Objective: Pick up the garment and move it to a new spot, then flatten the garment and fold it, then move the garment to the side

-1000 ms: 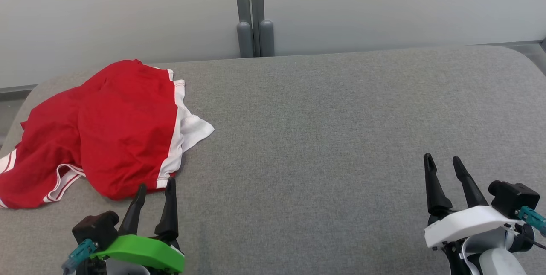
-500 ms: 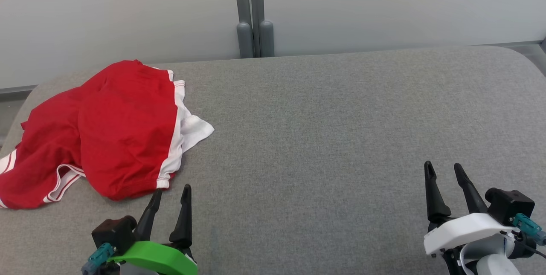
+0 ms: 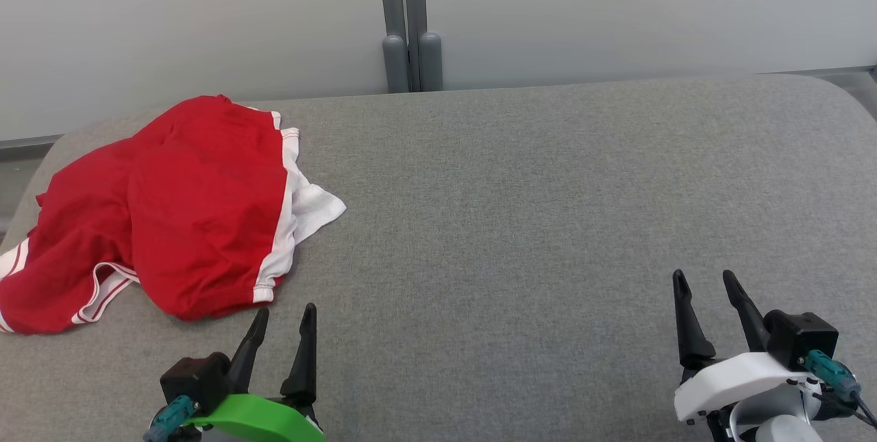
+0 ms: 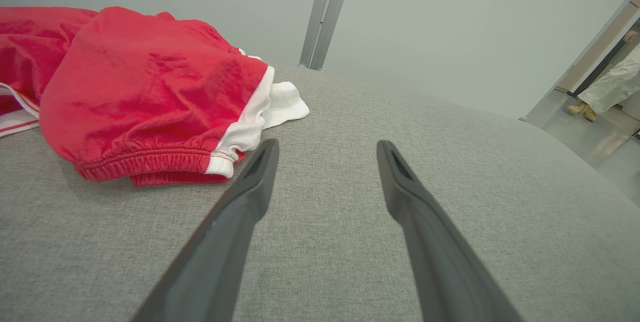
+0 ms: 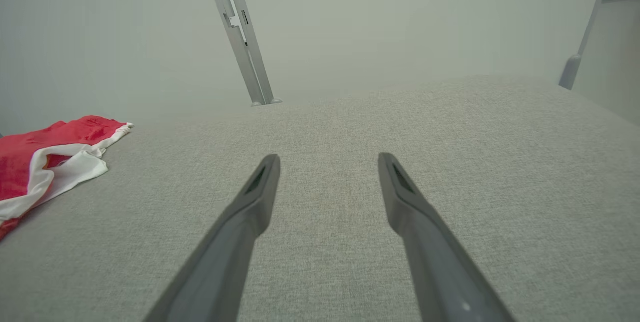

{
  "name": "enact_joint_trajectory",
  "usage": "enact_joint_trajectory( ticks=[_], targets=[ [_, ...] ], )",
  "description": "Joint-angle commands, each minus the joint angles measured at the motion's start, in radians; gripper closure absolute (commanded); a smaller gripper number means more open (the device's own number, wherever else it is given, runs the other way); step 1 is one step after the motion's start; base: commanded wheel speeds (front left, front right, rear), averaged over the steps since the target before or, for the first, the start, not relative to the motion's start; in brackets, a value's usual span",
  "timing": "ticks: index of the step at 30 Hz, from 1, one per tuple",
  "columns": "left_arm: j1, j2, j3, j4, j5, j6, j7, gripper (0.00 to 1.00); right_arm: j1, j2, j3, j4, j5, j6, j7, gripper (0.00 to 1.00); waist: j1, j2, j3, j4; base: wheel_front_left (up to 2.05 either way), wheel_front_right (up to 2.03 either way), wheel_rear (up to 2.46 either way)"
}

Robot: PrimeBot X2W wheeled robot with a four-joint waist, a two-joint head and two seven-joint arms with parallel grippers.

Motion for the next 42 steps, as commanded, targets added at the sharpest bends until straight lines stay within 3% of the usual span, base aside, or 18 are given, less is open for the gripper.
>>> enact_joint_trajectory(
  ticks=[1, 20, 42],
  targets=[
    [-0.003, 0.009, -0.002, -0.001, 0.011, -0.005, -0.009, 0.00, 0.011, -0.003, 0.001, 0.002, -0.023, 0.000, -0.012, 0.00, 0.0000, 0.0000, -0.001, 0.000, 0.00, 0.00, 0.00],
    [-0.001, 0.021, -0.031, 0.034, 0.098, -0.004, -0.045, 0.00, 0.027, 0.000, -0.010, 0.020, -0.137, 0.000, -0.045, 0.00, 0.0000, 0.0000, -0.010, 0.002, 0.00, 0.00, 0.00],
    [0.013, 0.020, 0.005, 0.042, 0.099, -0.004, -0.041, 0.00, 0.038, 0.002, -0.032, 0.015, -0.112, 0.000, -0.043, 0.00, 0.0000, 0.0000, -0.013, 0.002, 0.00, 0.00, 0.00]
  ],
)
